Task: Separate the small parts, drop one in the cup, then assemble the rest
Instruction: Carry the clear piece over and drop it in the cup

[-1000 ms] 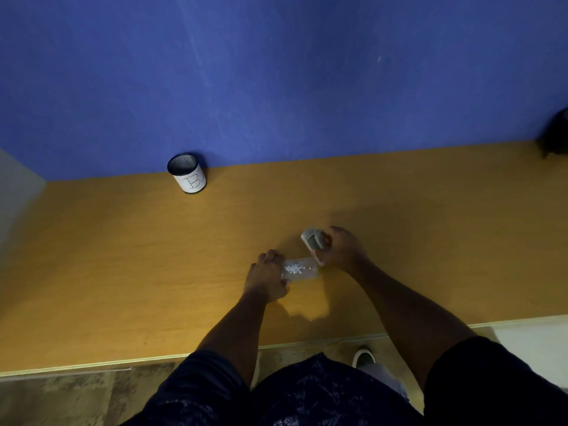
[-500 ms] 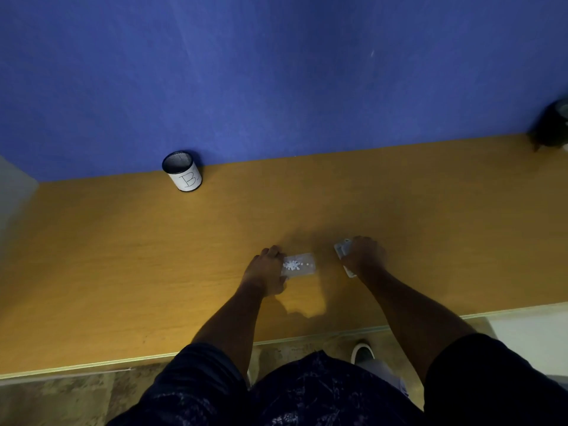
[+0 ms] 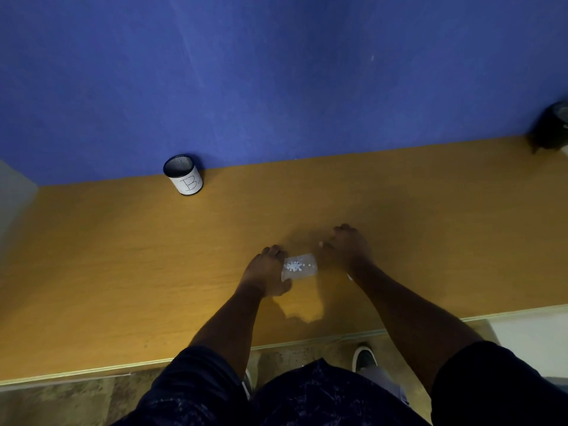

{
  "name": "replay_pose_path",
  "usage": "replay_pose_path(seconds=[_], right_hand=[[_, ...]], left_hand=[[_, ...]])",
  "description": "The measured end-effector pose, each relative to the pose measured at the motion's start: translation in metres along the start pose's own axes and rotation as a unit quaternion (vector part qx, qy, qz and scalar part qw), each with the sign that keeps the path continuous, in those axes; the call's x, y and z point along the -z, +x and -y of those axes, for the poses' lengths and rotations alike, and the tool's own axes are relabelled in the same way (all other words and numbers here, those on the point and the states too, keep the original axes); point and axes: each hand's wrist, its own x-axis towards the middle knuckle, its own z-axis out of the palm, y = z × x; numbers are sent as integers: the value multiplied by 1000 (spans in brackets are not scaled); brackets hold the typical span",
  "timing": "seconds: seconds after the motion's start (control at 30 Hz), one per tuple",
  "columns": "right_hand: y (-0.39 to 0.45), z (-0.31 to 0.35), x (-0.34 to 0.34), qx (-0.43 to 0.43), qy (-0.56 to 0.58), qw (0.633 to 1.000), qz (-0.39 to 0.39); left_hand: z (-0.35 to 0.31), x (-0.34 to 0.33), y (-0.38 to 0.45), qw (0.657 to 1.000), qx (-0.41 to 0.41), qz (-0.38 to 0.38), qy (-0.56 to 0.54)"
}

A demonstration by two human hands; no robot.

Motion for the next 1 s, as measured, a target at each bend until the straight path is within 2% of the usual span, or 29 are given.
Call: replay_pose_path(seconds=[0.07, 0.17, 0.27, 0.33, 0.47, 0.7, 0.9, 1.0], right_hand=[[6, 8, -5, -48, 108, 993, 23], [17, 16, -8, -126, 212, 964, 95], [24, 24, -11, -158, 397, 893, 141], [28, 31, -13, -150, 463, 863, 134], [37, 50, -13, -112, 487, 855, 139], [70, 99, -16, -99, 540, 822, 149], [110, 159, -20, -90, 584, 797, 121], [130, 192, -18, -93, 582, 803, 90]], left_hand=[[1, 7, 1, 1000, 0, -21, 6], [6, 23, 6, 999, -6, -39, 24], [14, 41, 13, 998, -8, -58, 36], [19, 53, 18, 996, -10, -69, 47], [33, 70, 23, 994, -17, -92, 63], [80, 93, 30, 987, 11, -150, 58], [133, 111, 38, 969, 90, -228, 17], [161, 121, 43, 949, 156, -272, -20]])
